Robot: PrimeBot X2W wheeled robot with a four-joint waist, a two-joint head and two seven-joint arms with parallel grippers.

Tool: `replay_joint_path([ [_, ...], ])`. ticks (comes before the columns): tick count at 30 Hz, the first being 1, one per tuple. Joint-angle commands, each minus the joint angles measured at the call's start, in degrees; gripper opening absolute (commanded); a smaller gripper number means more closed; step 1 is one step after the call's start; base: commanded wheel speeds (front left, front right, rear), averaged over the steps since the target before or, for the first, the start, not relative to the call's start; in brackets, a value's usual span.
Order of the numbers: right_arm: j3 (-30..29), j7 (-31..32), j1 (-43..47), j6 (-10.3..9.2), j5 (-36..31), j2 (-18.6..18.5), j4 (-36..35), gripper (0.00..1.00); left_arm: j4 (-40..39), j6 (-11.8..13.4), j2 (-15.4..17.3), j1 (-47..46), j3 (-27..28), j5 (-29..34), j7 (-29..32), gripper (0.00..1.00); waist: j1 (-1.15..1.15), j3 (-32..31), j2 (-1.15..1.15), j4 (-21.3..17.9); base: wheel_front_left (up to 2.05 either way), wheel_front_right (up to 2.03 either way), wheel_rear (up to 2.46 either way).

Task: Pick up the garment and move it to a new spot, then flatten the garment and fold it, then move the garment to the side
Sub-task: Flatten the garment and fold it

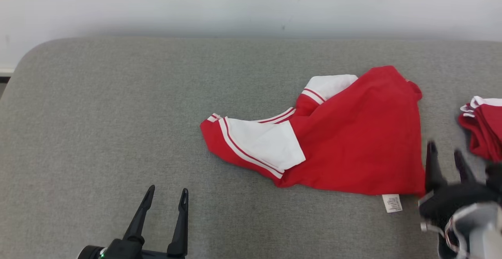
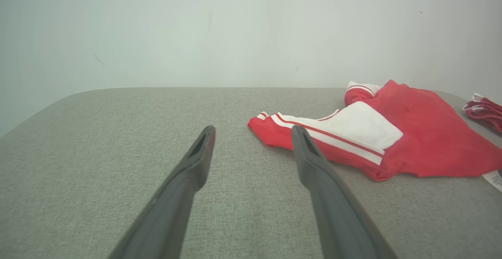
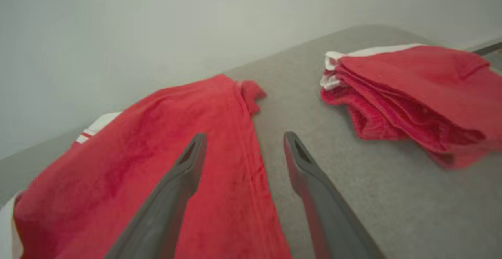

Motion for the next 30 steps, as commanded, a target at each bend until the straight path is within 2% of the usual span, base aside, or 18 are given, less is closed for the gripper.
replay_joint_path([
  [1,-0.9,1.6,4.3,-0.09,-0.5,1.3,-3.4,1.0,-0.3,0.1,0.0,0.7,0.4,0.4,-0.2,1.0,0.01,-0.9,0.0,-1.1,0.0,0.0,0.0],
  [6,-3.5,7.6,11.5,-0.09,-0.3,2.9,-10.0,1.0,-0.6,0.0,0.0,1.1,0.9,0.9,-0.2,1.0,0.01,-1.1,0.0,-2.0,0.0,0.0,0.0],
  [11,-4.2,11.5,12.2,-0.09,1.1,3.0,-10.0,1.0,-0.5,-0.3,0.0,0.8,0.9,1.1,-0.2,1.0,0.01,-0.9,0.0,-2.2,0.0,0.0,0.0],
  [19,-3.5,20.8,6.8,-0.09,-3.2,3.0,-9.0,1.0,-0.1,-0.5,0.0,0.6,0.2,1.2,-0.2,1.0,0.01,-0.5,0.0,-1.5,0.0,0.0,0.0],
  [20,-3.0,23.9,5.3,-0.09,-5.7,3.0,-8.2,1.0,0.0,-0.5,0.0,0.5,0.1,1.2,-0.2,1.0,0.01,-0.3,0.0,-1.1,0.0,0.0,0.0],
  [26,-3.2,32.5,1.4,-0.09,-11.6,3.0,-5.2,1.0,0.1,-0.6,0.0,0.2,-0.1,1.3,-0.2,1.0,0.01,0.3,0.0,0.3,0.0,0.0,0.0],
  [30,-4.1,34.9,0.3,-0.09,-14.5,3.0,-4.2,1.0,0.0,-0.7,0.0,0.0,-0.2,1.1,-0.2,1.0,0.01,0.9,0.0,1.3,0.0,0.0,0.0],
])
